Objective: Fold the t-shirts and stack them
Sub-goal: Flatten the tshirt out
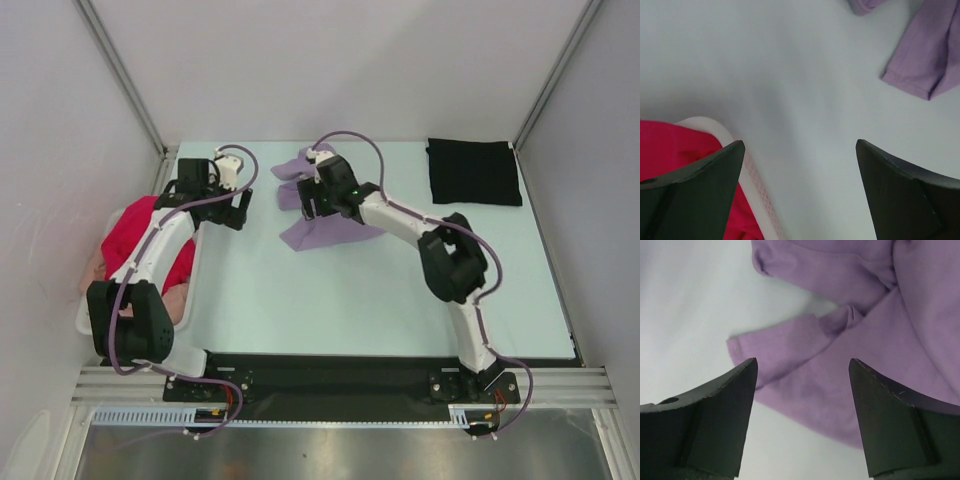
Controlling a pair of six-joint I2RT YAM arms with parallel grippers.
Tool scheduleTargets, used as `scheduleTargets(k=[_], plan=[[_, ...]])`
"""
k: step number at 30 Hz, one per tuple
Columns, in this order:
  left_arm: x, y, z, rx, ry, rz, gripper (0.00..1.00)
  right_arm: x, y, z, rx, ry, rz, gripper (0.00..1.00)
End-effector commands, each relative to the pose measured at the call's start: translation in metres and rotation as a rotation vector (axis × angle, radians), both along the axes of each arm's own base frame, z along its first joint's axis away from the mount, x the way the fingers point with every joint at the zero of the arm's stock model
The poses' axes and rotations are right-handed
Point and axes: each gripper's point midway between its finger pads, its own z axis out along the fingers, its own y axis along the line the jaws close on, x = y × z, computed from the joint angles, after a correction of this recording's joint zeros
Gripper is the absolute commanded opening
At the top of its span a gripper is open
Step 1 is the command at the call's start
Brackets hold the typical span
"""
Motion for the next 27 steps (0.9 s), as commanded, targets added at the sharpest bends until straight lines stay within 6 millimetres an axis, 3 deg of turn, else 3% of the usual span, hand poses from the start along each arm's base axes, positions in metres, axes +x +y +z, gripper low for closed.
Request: scheduleTargets(k=[1,2,3,4,5,6,7,8,9,10,11,12,13,14,19,22,23,24,25,26,27], plan=[[-0.001,0.010,0.015,-0.053,-0.047,0.056,0.98,0.028,0.039,0.024,-0.019,-0.130,0.137,0.78],[-0.004,0.012,0.011,-0.053,-0.041,0.058,0.99,0.034,0.044,0.022,-0.033,-0.144,0.138,0.79],[-0.004,0.014,0.011,-0.053,-0.041,0.062,0.99,0.039,0.049,0.003,-0.056,-0.135,0.138,0.79],[-0.006,0.015,0.012,-0.052,-0.045,0.061,0.99,0.047,0.049,-0.002,-0.074,-0.149,0.109,0.79],[-0.007,0.016,0.008,-0.052,-0.039,0.061,0.98,0.056,0.057,0.010,-0.047,-0.184,0.095,0.79],[-0.009,0.015,0.006,-0.059,-0.034,0.060,0.99,0.060,0.060,0.006,-0.038,-0.185,0.086,0.79],[-0.010,0.015,0.005,-0.059,-0.031,0.055,0.99,0.064,0.066,-0.013,-0.036,-0.165,0.068,0.79],[-0.011,0.016,0.003,-0.058,-0.025,0.059,0.99,0.072,0.073,-0.005,-0.005,-0.189,0.052,0.79],[-0.011,0.016,0.002,-0.059,-0.024,0.058,0.99,0.075,0.076,-0.009,-0.005,-0.193,0.033,0.78],[-0.011,0.016,0.002,-0.059,-0.024,0.059,0.99,0.076,0.081,-0.028,-0.016,-0.177,0.023,0.78],[-0.011,0.016,0.000,-0.059,-0.021,0.057,0.99,0.080,0.088,-0.021,0.010,-0.185,-0.004,0.77],[-0.009,0.017,0.001,-0.059,-0.024,0.056,0.99,0.079,0.093,-0.037,-0.007,-0.175,-0.018,0.76],[-0.010,0.017,0.001,-0.059,-0.023,0.056,0.99,0.081,0.094,-0.029,0.009,-0.184,-0.031,0.76],[-0.010,0.018,0.001,-0.059,-0.023,0.059,0.99,0.079,0.100,-0.041,0.011,-0.166,-0.036,0.75],[-0.007,0.016,0.002,-0.066,-0.027,0.048,0.99,0.082,0.106,-0.038,0.030,-0.178,-0.142,0.70],[-0.007,0.025,0.003,-0.070,-0.027,0.070,0.99,0.087,0.109,-0.031,0.061,-0.192,-0.182,0.53],[-0.006,0.028,0.004,-0.068,-0.032,0.073,0.99,0.087,0.107,-0.034,0.053,-0.179,-0.188,0.38],[-0.006,0.029,0.005,-0.068,-0.032,0.077,0.99,0.088,0.108,-0.045,0.050,-0.162,-0.190,0.31],[-0.006,0.030,0.007,-0.068,-0.037,0.079,0.99,0.085,0.112,-0.048,0.070,-0.137,-0.175,0.12],[-0.006,0.033,0.007,-0.070,-0.039,0.088,0.99,0.083,0.112,-0.052,0.074,-0.122,-0.170,0.02],[-0.007,0.035,0.008,-0.073,-0.039,0.091,0.99,0.080,0.113,-0.048,0.081,-0.115,-0.170,0.00]])
